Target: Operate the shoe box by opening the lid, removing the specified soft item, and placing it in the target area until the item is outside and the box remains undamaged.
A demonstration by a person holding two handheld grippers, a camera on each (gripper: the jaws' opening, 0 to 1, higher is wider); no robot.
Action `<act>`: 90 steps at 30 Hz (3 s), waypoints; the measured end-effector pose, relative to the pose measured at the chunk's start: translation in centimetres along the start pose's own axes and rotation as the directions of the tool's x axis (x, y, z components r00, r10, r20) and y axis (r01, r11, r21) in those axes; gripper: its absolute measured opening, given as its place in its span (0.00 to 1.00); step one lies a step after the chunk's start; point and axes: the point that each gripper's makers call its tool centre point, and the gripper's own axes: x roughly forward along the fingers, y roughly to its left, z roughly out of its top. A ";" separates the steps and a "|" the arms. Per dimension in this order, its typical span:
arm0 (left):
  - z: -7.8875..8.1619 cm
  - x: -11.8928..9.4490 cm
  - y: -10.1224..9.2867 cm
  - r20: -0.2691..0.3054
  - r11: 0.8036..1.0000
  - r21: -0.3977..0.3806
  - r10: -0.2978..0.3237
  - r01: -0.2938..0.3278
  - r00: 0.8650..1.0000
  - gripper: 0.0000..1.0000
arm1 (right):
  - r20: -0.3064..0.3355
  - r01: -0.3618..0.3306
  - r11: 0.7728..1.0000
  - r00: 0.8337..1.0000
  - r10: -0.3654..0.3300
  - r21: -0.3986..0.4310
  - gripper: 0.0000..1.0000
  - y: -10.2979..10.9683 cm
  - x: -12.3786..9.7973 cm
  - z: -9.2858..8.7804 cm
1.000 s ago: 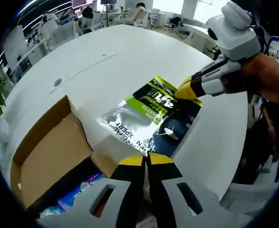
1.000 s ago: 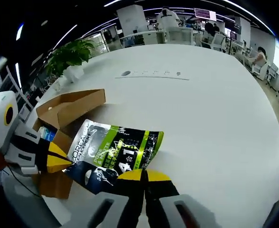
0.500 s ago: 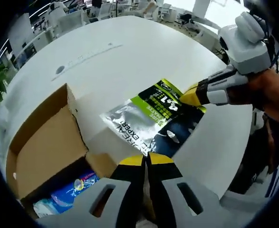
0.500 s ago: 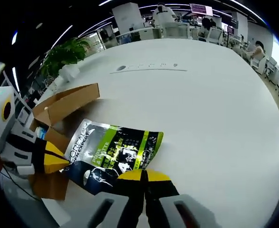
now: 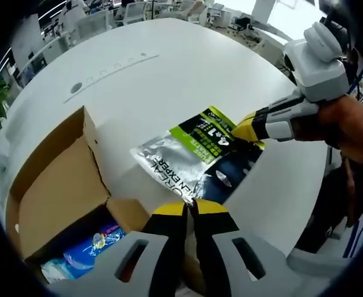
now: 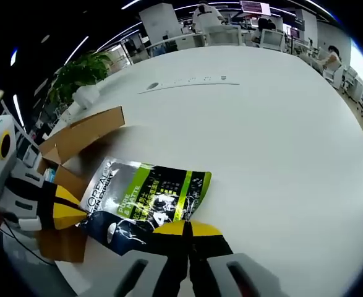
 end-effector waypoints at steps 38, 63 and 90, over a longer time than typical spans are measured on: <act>1.1 -3.8 -1.4 0.143 0.990 -0.036 -0.129 0.135 0.981 0.22 | -0.015 -0.012 1.000 1.000 0.013 0.029 0.00 1.8 0.9 -1.0; 0.0 -8.0 1.1 0.295 0.982 -0.044 -0.164 0.185 0.941 0.37 | -0.031 -0.001 1.000 1.000 0.000 -0.016 0.00 2.4 1.4 -1.6; -2.6 -11.8 5.2 0.329 0.990 -0.033 -0.120 0.138 0.937 0.38 | 0.069 -0.105 0.984 0.991 0.116 -0.144 0.20 5.1 -3.4 -0.4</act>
